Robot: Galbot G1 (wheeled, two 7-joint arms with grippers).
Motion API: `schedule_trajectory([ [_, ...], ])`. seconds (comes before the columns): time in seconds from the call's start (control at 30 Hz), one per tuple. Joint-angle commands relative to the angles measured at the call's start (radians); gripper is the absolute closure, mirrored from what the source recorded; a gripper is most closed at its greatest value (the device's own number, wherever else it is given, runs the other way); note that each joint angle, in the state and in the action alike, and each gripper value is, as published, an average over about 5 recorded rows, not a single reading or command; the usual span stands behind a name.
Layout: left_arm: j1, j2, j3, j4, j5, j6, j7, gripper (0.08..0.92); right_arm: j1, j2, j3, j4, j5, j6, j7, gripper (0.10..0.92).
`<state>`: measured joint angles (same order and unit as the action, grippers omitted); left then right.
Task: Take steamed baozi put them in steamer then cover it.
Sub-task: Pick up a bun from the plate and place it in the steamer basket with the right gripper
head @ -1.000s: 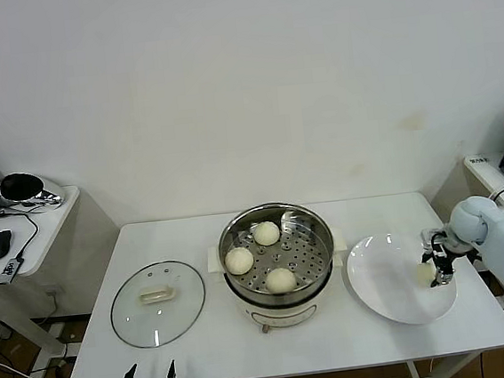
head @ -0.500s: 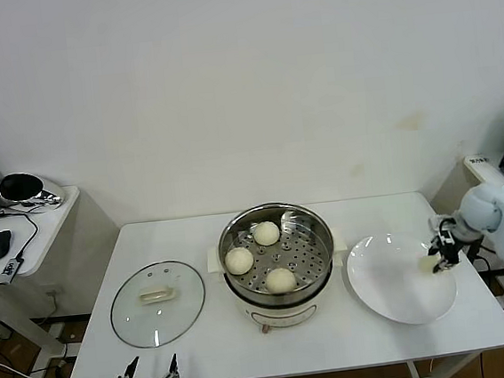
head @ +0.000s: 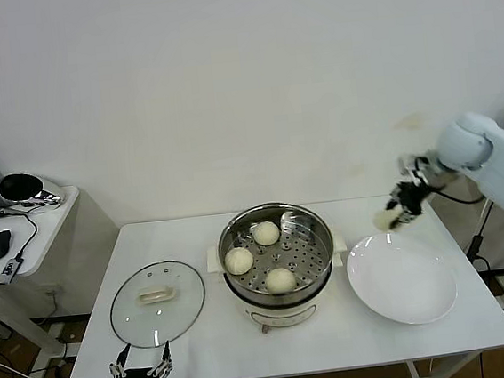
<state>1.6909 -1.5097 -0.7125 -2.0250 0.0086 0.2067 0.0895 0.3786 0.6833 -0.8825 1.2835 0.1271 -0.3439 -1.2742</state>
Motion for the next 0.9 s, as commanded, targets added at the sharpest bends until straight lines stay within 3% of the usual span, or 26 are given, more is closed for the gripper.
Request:
schedule_trajectory([
  [0.03,-0.008,0.002,-0.006,-0.018,-0.003,-0.003,-0.003,0.177,0.341,0.238,-0.325,0.007,0.268,-0.117,-0.014,0.592],
  [0.47,0.005,0.010,-0.024,-0.046,-0.003,-0.018,-0.011,0.177,0.207,0.447,-0.349,-0.074,0.207,-0.146,0.001,0.592],
  [0.9,-0.003,0.008,-0.020,-0.029,-0.007,-0.017,-0.010,0.177,0.034,0.484,-0.292,-0.167,-0.003,-0.117,0.013,0.592],
])
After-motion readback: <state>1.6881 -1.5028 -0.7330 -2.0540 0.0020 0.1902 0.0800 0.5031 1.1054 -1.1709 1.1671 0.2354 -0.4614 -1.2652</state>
